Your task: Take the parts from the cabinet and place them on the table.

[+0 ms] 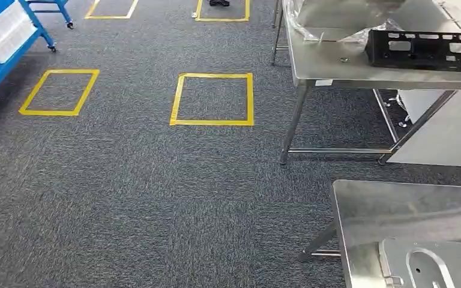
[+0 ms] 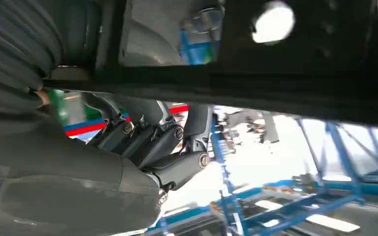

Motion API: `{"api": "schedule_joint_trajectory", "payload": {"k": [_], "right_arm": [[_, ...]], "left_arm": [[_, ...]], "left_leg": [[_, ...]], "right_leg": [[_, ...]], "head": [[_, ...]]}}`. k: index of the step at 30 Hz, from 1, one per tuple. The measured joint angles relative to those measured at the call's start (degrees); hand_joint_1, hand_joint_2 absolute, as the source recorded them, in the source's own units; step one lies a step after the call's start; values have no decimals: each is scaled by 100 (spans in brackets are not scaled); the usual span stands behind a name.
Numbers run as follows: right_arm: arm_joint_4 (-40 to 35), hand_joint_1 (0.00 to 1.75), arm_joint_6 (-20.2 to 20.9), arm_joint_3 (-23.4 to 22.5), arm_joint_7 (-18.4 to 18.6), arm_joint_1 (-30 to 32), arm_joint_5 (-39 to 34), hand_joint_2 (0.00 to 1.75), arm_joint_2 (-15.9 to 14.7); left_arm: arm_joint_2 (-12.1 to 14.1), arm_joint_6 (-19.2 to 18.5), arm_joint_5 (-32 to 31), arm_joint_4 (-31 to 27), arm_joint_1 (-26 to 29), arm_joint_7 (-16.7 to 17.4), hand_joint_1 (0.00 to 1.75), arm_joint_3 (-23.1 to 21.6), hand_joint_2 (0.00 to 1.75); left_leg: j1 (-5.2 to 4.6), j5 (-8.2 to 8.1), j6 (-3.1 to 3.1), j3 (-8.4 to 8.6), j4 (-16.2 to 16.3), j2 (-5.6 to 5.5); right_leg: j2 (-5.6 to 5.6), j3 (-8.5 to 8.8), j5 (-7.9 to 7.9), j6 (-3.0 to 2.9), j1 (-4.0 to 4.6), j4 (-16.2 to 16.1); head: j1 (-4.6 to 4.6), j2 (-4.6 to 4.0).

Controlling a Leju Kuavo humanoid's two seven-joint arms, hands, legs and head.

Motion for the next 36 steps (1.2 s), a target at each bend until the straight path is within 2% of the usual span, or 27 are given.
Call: {"api": "schedule_joint_trajectory", "payload": {"k": [1,2,5,6,7,8,9,11,12,13,14,15,16,17,18,21,22,23,24,26,27,28,30,31,32,34,36], "right_arm": [[2,175,33,-52,9,49,-11,175,-9],[2,175,56,-105,24,75,-26,175,-15],[0,175,94,-148,41,248,-44,175,-98],[0,175,96,-173,44,274,-44,175,-160],[2,175,98,-216,44,288,-46,175,-175],[0,175,98,-262,50,273,-46,175,-194],[-2,175,94,-280,46,266,-50,175,-197],[-7,175,116,-280,46,320,-52,175,-184],[-7,175,122,-280,50,336,-52,175,-177],[-7,175,122,-280,50,342,-52,175,-177],[-15,175,122,-286,50,341,-52,175,-181],[-18,175,122,-290,50,341,-52,175,-195],[-17,175,122,-297,50,349,-52,175,-192],[-18,175,127,-301,52,333,-52,175,-175],[-28,175,131,-304,52,364,-52,175,-170],[-31,175,131,-334,55,366,-52,175,-199],[-39,175,131,-341,55,371,-52,175,-227],[-42,175,129,-347,61,357,-50,175,-243],[-59,175,131,-349,57,358,-50,175,-247],[-66,175,159,-349,61,380,-52,175,-247],[-66,175,179,-354,61,413,-59,175,-247],[-68,175,212,-371,61,466,-72,175,-247],[-96,175,275,-437,66,577,-118,175,-245],[-129,175,291,-468,59,640,-162,175,-238],[-174,175,310,-502,39,697,-216,175,-208],[-300,175,347,-537,7,837,-297,175,-92],[-424,175,354,-557,-4,1037,-319,175,-28]], "left_arm": [[6,0,-9,0,2,0,0,2,175],[11,-2,-9,0,8,0,0,2,175],[7,-4,-9,0,-10,0,0,2,175],[0,-4,-11,0,-20,-2,0,2,175],[-7,-4,-17,0,-21,-2,0,2,175],[-7,-4,-20,-2,-12,-2,0,2,175],[-7,-4,-22,-2,-1,-2,0,2,175],[-15,-6,-22,-2,-1,-2,0,2,175],[-20,-11,-22,-2,-2,0,0,2,175],[-31,-11,-22,0,2,0,0,2,175],[-41,-11,-22,0,4,0,0,2,175],[-50,-11,-22,0,2,-2,0,2,175],[-48,-11,-22,-2,-9,0,0,2,175],[-15,-7,-22,-11,-3,-4,0,4,175],[-26,-9,-22,-11,-12,-5,0,4,175],[-31,-9,-22,-11,-32,-2,0,4,175],[-28,-9,-22,-11,-34,-2,0,4,175],[-28,-9,-22,-11,-34,-4,0,4,175],[-31,-9,-22,-11,-24,-4,0,4,175],[-35,-9,-22,-11,-6,-2,0,4,175],[-37,-9,-22,-11,4,-2,0,4,175],[-39,-9,-22,-11,9,-2,0,4,175],[-39,-9,-20,-11,7,-2,0,4,175],[-39,-7,-13,-11,6,-2,0,7,175],[-35,-4,-7,-11,8,0,0,11,175],[-37,-4,-7,-11,8,0,0,24,175],[-42,-4,-4,-11,-10,-2,0,28,175]], "left_leg": [[-38,171,65,176,-446,-314],[-16,165,98,213,-511,-439],[-59,201,132,264,-588,-212],[-46,294,135,306,-778,-113],[-25,374,131,376,-903,-9],[-26,416,170,392,-978,53],[-24,422,158,389,-995,144],[-21,411,144,358,-966,308],[-21,403,132,335,-943,395],[-17,384,107,312,-912,473],[-3,356,83,292,-867,556],[20,311,37,270,-792,631],[-1,261,-12,258,-705,701],[-13,211,-45,259,-678,748],[-17,180,-70,264,-662,761],[-17,135,-129,309,-637,955],[20,59,-187,295,-551,760],[50,-129,-207,198,-314,474],[69,-383,-211,11,108,316],[80,-778,-193,-430,1023,218],[79,-801,-170,-542,1232,211],[75,-679,-133,-518,1164,203],[56,-176,-44,-134,350,115],[36,93,13,157,-238,-48],[25,104,32,286,-555,-318],[23,146,3,308,-601,-141],[-2,190,49,329,-659,-14]], "right_leg": [[43,0,7,-3,-26,-8],[116,-9,31,31,-20,-15],[355,-41,117,152,-103,-98],[433,-30,149,198,-73,-143],[118,-95,50,148,-72,-17],[-206,-210,-159,159,-25,241],[-358,-373,-376,191,-17,619],[-472,-688,-688,244,-71,1346],[-492,-712,-667,271,-101,1424],[-515,-599,-531,303,-123,1228],[-548,-328,-312,338,-142,786],[-665,49,-80,386,-152,170],[-846,185,-104,373,-130,-142],[-910,189,-40,351,-84,-126],[-791,187,-62,213,-74,-95],[-612,145,-48,109,-101,-85],[-568,145,-33,76,-108,-91],[-515,132,-22,36,-104,-91],[-468,115,-9,13,-90,-91],[-330,70,14,-21,-53,-88],[-257,53,20,-28,-35,-86],[-183,46,31,-33,-17,-85],[-44,44,50,-30,1,-85],[28,42,63,-24,-1,-85],[73,30,81,-6,-6,-85],[217,19,124,60,-22,-108],[364,8,183,150,-31,-174]], "head": [[2,0],[7,0],[-31,0],[-24,0],[-24,0],[-9,0],[-5,0],[4,0],[4,0],[2,0],[0,0],[0,0],[2,0],[22,0],[-2,0],[-7,0],[-9,0],[-11,0],[-31,0],[-31,0],[-33,0],[-30,0],[-28,0],[-28,0],[-24,0],[-28,0],[-31,0]]}}
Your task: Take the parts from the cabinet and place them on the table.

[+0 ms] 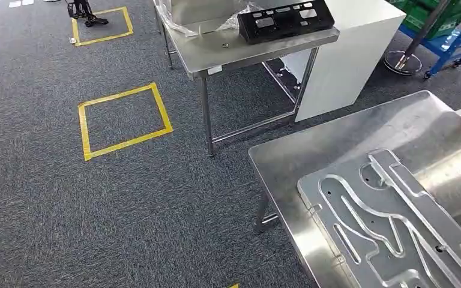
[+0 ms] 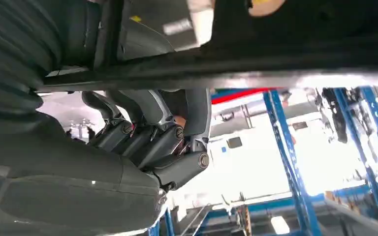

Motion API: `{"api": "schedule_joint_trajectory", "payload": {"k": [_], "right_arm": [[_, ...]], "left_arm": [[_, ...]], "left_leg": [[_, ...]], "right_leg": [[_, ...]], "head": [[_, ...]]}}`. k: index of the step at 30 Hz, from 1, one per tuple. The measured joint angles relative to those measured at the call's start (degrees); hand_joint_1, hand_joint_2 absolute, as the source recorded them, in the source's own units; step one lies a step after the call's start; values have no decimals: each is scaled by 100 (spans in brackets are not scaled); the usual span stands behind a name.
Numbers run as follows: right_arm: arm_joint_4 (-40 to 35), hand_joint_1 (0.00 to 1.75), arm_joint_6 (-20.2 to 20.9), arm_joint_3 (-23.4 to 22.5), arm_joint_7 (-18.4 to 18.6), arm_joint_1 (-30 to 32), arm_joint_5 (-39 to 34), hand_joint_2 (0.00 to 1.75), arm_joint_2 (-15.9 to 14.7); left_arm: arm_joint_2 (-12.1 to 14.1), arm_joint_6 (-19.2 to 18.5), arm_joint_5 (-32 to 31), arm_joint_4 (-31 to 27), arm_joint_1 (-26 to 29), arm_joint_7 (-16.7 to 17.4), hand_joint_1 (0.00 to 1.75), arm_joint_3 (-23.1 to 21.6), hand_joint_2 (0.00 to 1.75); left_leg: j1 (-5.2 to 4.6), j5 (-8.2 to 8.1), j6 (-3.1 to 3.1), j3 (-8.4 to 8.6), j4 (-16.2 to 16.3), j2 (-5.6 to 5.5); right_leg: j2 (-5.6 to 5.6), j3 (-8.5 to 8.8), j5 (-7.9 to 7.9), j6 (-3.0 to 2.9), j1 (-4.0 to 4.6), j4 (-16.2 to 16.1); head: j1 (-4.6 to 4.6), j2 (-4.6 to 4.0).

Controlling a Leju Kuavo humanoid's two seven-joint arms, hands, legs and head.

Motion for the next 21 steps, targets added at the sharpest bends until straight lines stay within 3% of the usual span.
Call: {"api": "schedule_joint_trajectory", "payload": {"k": [1,2,3,5,6,7,8,9,10,11,12,13,15,16,17,18,19,21], "right_arm": [[-48,175,0,-22,-2,84,-11,175,35],[-78,175,22,-66,-13,82,-39,175,81],[-147,175,59,-87,-41,147,-59,175,150],[-330,175,153,-103,-61,396,-46,175,341],[-386,175,196,-103,-70,502,-5,175,473],[-434,175,232,-92,-72,600,56,175,587],[-474,175,238,-76,-72,681,129,175,673],[-520,175,229,-46,-79,713,219,175,756],[-568,175,210,0,-109,716,314,175,854],[-607,175,175,65,-131,734,393,175,986],[-645,175,146,142,-140,746,451,175,1078],[-682,175,138,250,-155,872,496,175,1200],[-807,175,122,365,-210,1010,527,175,1355],[-892,175,107,398,-238,1043,542,175,1445],[-996,175,51,417,-278,1117,573,175,1523],[-1067,175,-7,448,-297,1161,610,175,1589],[-1134,175,-94,485,-317,1227,684,175,1702],[-1248,175,-225,542,-341,1374,783,175,1882]], "left_arm": [[-20,0,0,0,-11,-2,0,0,175],[-20,2,0,0,-4,-6,0,2,175],[-17,4,0,0,-2,-13,0,2,175],[-17,4,-4,0,23,-17,0,9,175],[-19,4,-6,0,30,-17,0,9,175],[-20,-2,-20,2,31,-20,0,9,175],[-31,-2,-22,2,36,-20,0,9,175],[-37,-2,-26,0,37,-22,0,9,175],[-37,-4,-28,0,34,-35,0,9,175],[-31,-4,-31,0,23,-44,0,9,175],[-26,-4,-31,0,26,-61,0,9,175],[-26,-4,-31,0,13,-70,0,9,175],[-35,-5,-31,0,-4,-79,0,9,175],[-35,-7,-39,0,-11,-85,0,9,175],[-33,-5,-44,0,-12,-87,0,9,175],[-33,-4,-46,0,-7,-90,0,11,175],[-33,-4,-50,0,4,-90,0,11,175],[-33,-2,-61,0,38,-90,0,15,175]], "left_leg": [[46,120,30,59,-171,105],[29,157,54,79,-239,175],[30,199,87,65,-262,234],[35,204,76,24,-266,380],[40,207,71,7,-261,457],[41,204,62,-9,-251,515],[41,193,42,-30,-228,587],[44,171,10,-53,-184,658],[51,135,-34,-72,-122,733],[34,96,-81,-73,-57,787],[10,39,-123,-95,-8,846],[19,21,-154,-66,-17,883],[24,10,-198,4,-20,1034],[26,-27,-242,-12,2,1072],[71,-132,-295,-43,119,744],[102,-341,-313,-168,410,452],[119,-614,-326,-397,902,287],[121,-929,-331,-792,1723,225]], "right_leg": [[-151,-27,-11,-15,-25,56],[-518,-94,-142,-10,18,165],[-714,-239,-394,19,23,478],[-816,-575,-808,92,-10,1307],[-835,-673,-880,124,-34,1559],[-858,-646,-825,149,-64,1555],[-896,-486,-662,175,-88,1288],[-965,-203,-447,201,-102,822],[-1123,133,-244,223,-106,272],[-1395,244,-321,170,-74,23],[-1414,262,-244,115,-43,-5],[-1275,256,-276,22,-23,49],[-1151,217,-270,-41,-13,63],[-1074,216,-239,-94,-69,40],[-1030,205,-229,-118,-68,36],[-982,191,-219,-151,-65,37],[-922,168,-211,-171,-56,37],[-786,130,-195,-198,-24,41]], "head": [[11,0],[17,0],[33,0],[48,0],[59,0],[68,0],[72,0],[74,0],[72,0],[72,0],[61,0],[57,0],[50,0],[44,0],[44,0],[33,0],[31,0],[26,0]]}}
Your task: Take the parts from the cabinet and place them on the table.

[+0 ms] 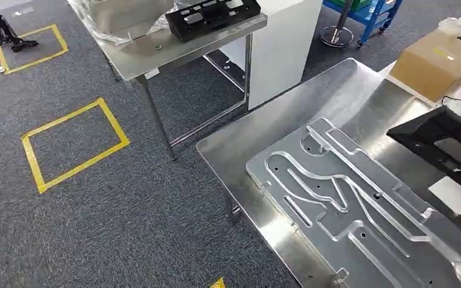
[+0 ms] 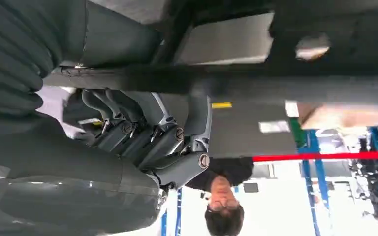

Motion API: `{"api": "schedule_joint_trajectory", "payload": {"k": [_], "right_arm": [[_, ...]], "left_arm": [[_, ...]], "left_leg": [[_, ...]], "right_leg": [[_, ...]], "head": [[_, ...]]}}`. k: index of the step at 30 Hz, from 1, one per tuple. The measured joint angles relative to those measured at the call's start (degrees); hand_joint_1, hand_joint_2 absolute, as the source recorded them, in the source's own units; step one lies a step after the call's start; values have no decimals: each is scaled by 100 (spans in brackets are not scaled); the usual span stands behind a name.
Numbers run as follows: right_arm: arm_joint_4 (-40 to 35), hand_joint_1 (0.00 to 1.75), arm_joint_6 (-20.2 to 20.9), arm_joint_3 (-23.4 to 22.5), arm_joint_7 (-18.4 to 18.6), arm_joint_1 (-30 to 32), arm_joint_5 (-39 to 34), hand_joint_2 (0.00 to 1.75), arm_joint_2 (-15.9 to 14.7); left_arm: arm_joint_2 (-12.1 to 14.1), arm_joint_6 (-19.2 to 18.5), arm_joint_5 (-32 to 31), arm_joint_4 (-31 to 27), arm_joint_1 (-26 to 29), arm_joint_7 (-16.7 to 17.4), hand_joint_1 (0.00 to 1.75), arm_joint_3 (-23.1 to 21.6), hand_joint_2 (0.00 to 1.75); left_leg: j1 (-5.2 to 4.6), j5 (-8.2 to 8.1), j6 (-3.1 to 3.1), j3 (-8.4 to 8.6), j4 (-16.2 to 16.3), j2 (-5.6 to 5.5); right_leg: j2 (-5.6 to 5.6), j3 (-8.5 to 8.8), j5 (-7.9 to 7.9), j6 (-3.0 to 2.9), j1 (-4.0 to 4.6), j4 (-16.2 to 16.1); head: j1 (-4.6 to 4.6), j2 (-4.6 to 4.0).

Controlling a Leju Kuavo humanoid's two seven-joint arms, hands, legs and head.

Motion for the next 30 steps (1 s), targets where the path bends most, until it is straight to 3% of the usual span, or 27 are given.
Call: {"api": "schedule_joint_trajectory", "payload": {"k": [1,2,4,5,6,8,9,10,11,12,13,15,16,17,18,19,20,21,22,23,24,25,27,30], "right_arm": [[-39,175,-11,15,-11,65,4,175,86],[-67,175,-13,15,-24,132,0,175,141],[-133,175,-13,13,-96,300,-37,175,221],[-190,175,0,-6,-144,396,-46,175,260],[-236,175,31,-53,-217,509,-48,175,317],[-338,175,135,-196,-375,693,-7,175,453],[-414,175,201,-290,-482,780,41,175,552],[-505,175,247,-392,-564,862,109,175,618],[-561,175,293,-480,-657,977,194,175,759],[-627,175,322,-577,-739,1026,278,175,868],[-671,175,328,-632,-807,1042,343,175,1001],[-778,175,315,-713,-903,1102,417,175,1158],[-824,175,278,-750,-920,1112,417,175,1202],[-857,175,214,-818,-931,1101,404,175,1226],[-890,175,188,-914,-931,1087,367,175,1226],[-959,175,190,-1055,-927,1060,315,175,1219],[-1008,175,175,-1159,-927,1029,284,175,1213],[-1023,175,116,-1218,-935,989,258,175,1215],[-1074,175,22,-1293,-951,985,215,175,1204],[-1114,175,-21,-1346,-966,977,182,175,1200],[-1143,175,-37,-1386,-959,947,146,175,1189],[-1187,175,-8,-1441,-905,933,34,175,1129],[-1274,175,248,-1537,-646,871,-340,175,803],[-1388,175,573,-1661,-404,680,-682,175,290]], "left_arm": [[0,0,-2,0,22,-2,0,4,175],[0,2,-2,0,33,-2,0,9,175],[2,7,-7,0,29,-11,0,18,175],[4,9,-7,0,25,-24,0,28,175],[22,9,7,0,16,-44,0,42,175],[20,9,63,0,5,-109,0,76,175],[20,9,100,0,9,-153,0,103,175],[6,9,129,0,11,-190,0,120,175],[-2,2,166,0,5,-227,0,144,175],[-2,2,195,0,9,-258,0,168,175],[2,2,201,0,14,-269,0,190,175],[0,2,197,0,35,-271,0,223,175],[0,0,195,0,42,-271,0,236,175],[0,-7,184,0,39,-271,0,240,175],[0,-9,162,0,37,-271,0,243,175],[-4,-11,155,0,37,-271,0,243,175],[-4,-11,153,0,35,-271,0,245,175],[-2,-13,151,0,28,-271,0,245,175],[0,-17,144,-2,24,-276,0,247,175],[4,-17,144,0,12,-275,0,249,175],[4,-17,144,0,12,-275,0,254,175],[7,-17,149,0,13,-275,0,256,175],[9,-37,162,0,11,-267,0,275,175],[9,-44,179,0,11,-254,0,291,175]], "left_leg": [[0,50,12,-43,73,-1],[-1,220,36,40,-114,-2],[-11,755,128,521,-1098,-45],[-30,919,190,758,-1574,-129],[-45,868,189,789,-1673,-142],[-54,903,193,783,-1705,-110],[-71,917,213,789,-1716,-107],[-42,989,256,814,-1822,-83],[-9,1073,270,873,-1930,-36],[-4,1116,320,870,-1987,-33],[-4,1134,321,846,-1988,-15],[-18,1134,321,804,-1964,36],[-22,1133,320,780,-1941,66],[-21,1128,313,756,-1912,87],[-19,1115,297,731,-1866,100],[-13,1091,268,711,-1812,108],[-16,1060,228,698,-1746,118],[-50,1037,196,676,-1718,123],[-55,1017,171,668,-1679,123],[-69,963,233,641,-1647,123],[-71,961,395,642,-1669,124],[-77,976,439,640,-1671,124],[-77,991,419,639,-1690,128],[-69,1052,215,638,-1726,135]], "right_leg": [[50,-9,4,-6,13,2],[80,-9,8,-12,29,4],[188,2,13,-15,54,8],[220,8,18,-9,53,8],[241,9,35,22,80,6],[264,1,56,83,56,-9],[274,15,75,117,30,-43],[289,32,104,166,70,-83],[201,21,44,158,40,-31],[67,-83,-179,170,65,174],[9,-243,-425,193,62,541],[-28,-591,-806,237,39,1371],[-33,-663,-833,252,33,1564],[-46,-597,-730,268,22,1467],[-68,-391,-525,285,7,1116],[-102,-46,-278,297,-7,541],[-159,255,-176,296,-19,23],[-164,242,-237,244,38,42],[-110,234,-197,169,37,4],[-106,233,-183,177,-3,-20],[-102,235,-184,176,9,-13],[-99,234,-182,164,19,-13],[-89,216,-170,138,20,-5],[-82,197,-162,115,39,-4]], "head": [[4,0],[0,0],[-2,0],[-2,0],[7,0],[13,0],[0,0],[-15,0],[-5,0],[18,0],[39,0],[42,0],[46,0],[46,0],[48,0],[46,0],[50,0],[44,0],[48,0],[29,0],[24,0],[22,0],[20,0],[20,0]]}}
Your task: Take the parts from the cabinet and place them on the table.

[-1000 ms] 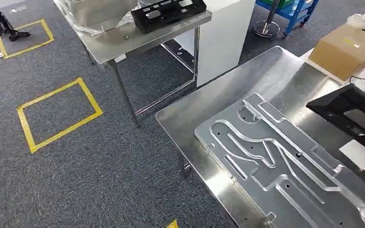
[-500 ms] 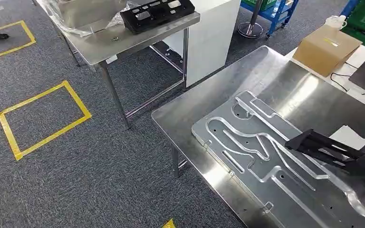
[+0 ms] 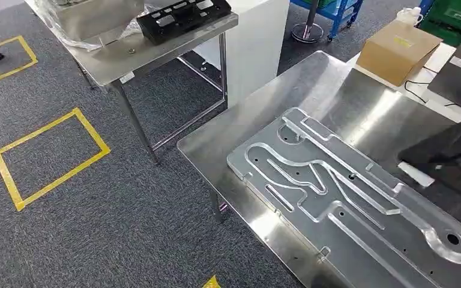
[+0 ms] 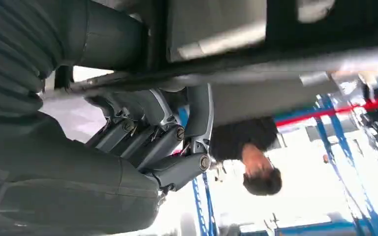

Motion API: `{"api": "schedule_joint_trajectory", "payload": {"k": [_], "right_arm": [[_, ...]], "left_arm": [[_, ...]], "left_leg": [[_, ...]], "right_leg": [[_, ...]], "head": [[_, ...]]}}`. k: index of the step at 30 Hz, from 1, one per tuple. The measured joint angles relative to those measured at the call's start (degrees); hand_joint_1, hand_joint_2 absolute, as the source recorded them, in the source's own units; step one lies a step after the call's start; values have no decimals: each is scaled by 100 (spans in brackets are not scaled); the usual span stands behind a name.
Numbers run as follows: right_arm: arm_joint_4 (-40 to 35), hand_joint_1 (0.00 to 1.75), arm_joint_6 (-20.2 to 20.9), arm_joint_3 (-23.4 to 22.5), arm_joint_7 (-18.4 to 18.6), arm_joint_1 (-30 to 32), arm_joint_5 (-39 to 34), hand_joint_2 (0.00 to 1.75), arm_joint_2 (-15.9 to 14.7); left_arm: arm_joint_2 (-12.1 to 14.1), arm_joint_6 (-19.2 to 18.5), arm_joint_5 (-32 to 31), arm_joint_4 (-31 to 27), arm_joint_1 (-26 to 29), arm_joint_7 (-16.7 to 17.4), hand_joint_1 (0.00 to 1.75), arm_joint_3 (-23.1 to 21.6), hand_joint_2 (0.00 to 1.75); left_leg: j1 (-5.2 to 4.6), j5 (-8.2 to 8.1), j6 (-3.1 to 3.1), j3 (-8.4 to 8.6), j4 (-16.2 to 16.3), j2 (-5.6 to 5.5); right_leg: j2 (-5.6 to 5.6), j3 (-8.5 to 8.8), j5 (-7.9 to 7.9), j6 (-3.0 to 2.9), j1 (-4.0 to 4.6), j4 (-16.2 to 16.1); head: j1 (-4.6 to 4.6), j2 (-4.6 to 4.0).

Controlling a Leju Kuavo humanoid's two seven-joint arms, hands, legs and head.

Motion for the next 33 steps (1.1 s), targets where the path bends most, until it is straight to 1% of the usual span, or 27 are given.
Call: {"api": "schedule_joint_trajectory", "payload": {"k": [2,3,5,7,12,20,23,25,30,33], "right_arm": [[-70,175,96,-2,65,-16,-17,175,-161],[-87,175,100,-2,81,-11,-15,175,-179],[-98,175,79,-2,85,30,61,175,-179],[-98,175,65,-2,26,137,136,175,-170],[-127,175,83,-28,-64,309,212,175,-100],[-240,175,172,-90,-243,425,273,175,213],[-275,175,201,-90,-295,439,278,175,451],[-275,175,236,-90,-300,494,304,175,541],[-275,175,306,-90,-291,527,431,175,721],[-264,175,295,-85,-285,505,564,175,766]], "left_arm": [[-2,-4,0,0,0,2,0,7,175],[-2,-4,0,0,0,2,0,13,175],[-4,-7,24,0,5,-15,0,33,175],[-9,-7,33,0,5,-39,0,46,175],[-13,-4,44,0,1,-88,0,87,175],[-13,2,66,0,4,-83,0,107,175],[-13,2,35,0,3,-63,0,114,175],[-13,7,31,0,5,-39,0,114,175],[-24,7,31,0,-1,-31,0,114,175],[-28,0,-2,0,-2,-20,0,114,175]], "left_leg": [[16,12,-24,5,1,-3],[18,16,-30,1,2,-7],[22,24,-44,-1,0,-17],[23,24,-44,-3,1,-19],[22,15,-58,-5,5,-17],[14,12,-62,-12,21,-16],[13,11,-62,-14,24,-17],[10,11,-62,-19,24,-17],[10,11,-62,-21,26,-17],[10,11,-62,-35,24,-17]], "right_leg": [[-13,4,0,-20,21,0],[-25,1,0,-22,25,0],[-37,1,1,-23,35,1],[-40,1,2,-23,32,1],[-24,1,3,-22,30,1],[-23,3,8,-13,20,0],[-24,4,10,-10,19,-2],[-25,2,12,-7,16,-2],[-23,0,13,-6,16,-2],[-23,2,13,-6,16,-2]], "head": [[4,0],[4,0],[2,0],[4,0],[4,0],[4,0],[2,0],[4,0],[4,0],[2,0]]}}
